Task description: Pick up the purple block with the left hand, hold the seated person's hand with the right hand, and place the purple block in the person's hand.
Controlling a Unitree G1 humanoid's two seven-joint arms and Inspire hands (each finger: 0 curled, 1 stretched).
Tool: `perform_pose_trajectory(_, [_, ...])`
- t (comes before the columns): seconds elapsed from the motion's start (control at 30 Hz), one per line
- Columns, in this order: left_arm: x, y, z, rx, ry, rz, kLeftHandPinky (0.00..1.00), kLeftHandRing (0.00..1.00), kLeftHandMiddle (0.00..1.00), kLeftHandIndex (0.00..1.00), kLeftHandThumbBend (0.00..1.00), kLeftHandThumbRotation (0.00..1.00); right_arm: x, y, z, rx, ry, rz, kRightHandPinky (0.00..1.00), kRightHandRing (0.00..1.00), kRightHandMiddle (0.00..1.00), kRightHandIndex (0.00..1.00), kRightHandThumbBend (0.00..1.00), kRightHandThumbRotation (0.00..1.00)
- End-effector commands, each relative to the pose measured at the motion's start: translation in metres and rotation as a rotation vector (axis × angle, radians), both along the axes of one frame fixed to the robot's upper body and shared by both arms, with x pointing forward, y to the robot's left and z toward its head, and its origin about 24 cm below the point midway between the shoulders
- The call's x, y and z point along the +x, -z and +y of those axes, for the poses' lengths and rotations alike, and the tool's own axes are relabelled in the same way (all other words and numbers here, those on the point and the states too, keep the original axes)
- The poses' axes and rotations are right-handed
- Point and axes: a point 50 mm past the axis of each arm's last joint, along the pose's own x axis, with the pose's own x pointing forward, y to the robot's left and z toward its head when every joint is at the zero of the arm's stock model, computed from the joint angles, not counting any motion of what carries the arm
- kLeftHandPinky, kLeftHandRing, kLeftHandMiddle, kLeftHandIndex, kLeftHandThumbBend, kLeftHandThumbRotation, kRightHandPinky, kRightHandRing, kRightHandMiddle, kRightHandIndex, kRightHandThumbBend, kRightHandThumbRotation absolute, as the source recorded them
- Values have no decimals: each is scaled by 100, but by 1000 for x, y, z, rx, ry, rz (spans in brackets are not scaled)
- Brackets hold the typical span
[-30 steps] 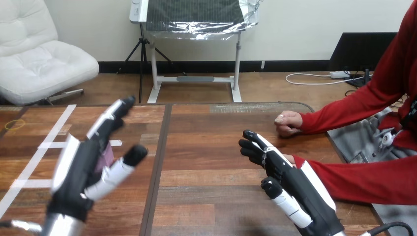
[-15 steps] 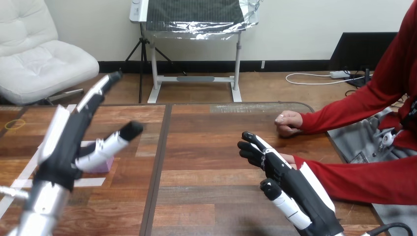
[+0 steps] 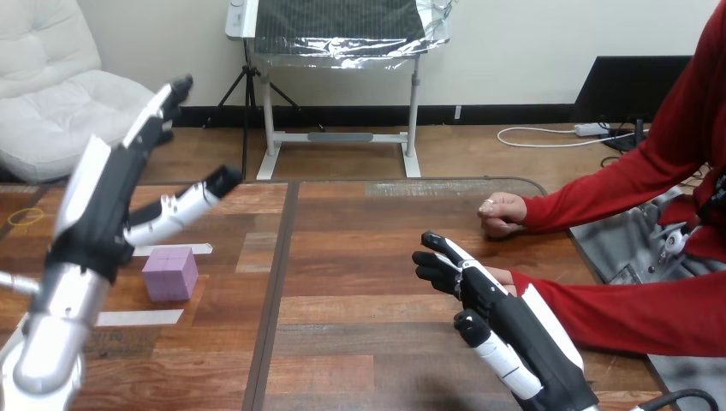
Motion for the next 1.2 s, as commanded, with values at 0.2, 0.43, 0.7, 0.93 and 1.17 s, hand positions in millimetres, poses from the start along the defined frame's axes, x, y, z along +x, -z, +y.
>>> perform_pose_trajectory(0.2, [44,-38,7,203,-66,-23,83,91,92,92,67,62,13,-24,-5,41,37,-124,90,87,88,93,87,99])
perform_pose_trajectory(0.43, [57,-35,9,328,-98,64,77,88,91,90,69,59,11,-23,-5,70,42,-130,88,84,84,91,89,100])
perform_pose_trajectory(0.7, [72,-33,9,499,-113,159,74,87,90,90,70,60,11,-23,-4,107,36,-140,87,82,82,90,91,100])
perform_pose_trajectory(0.93, [81,-30,7,655,-120,242,76,87,90,91,73,63,11,-23,-3,134,40,-157,86,81,81,89,91,100])
perform_pose_trajectory(1.17, [89,-23,7,796,-139,356,82,89,91,92,80,64,10,-23,-3,150,46,-158,85,80,80,88,91,100])
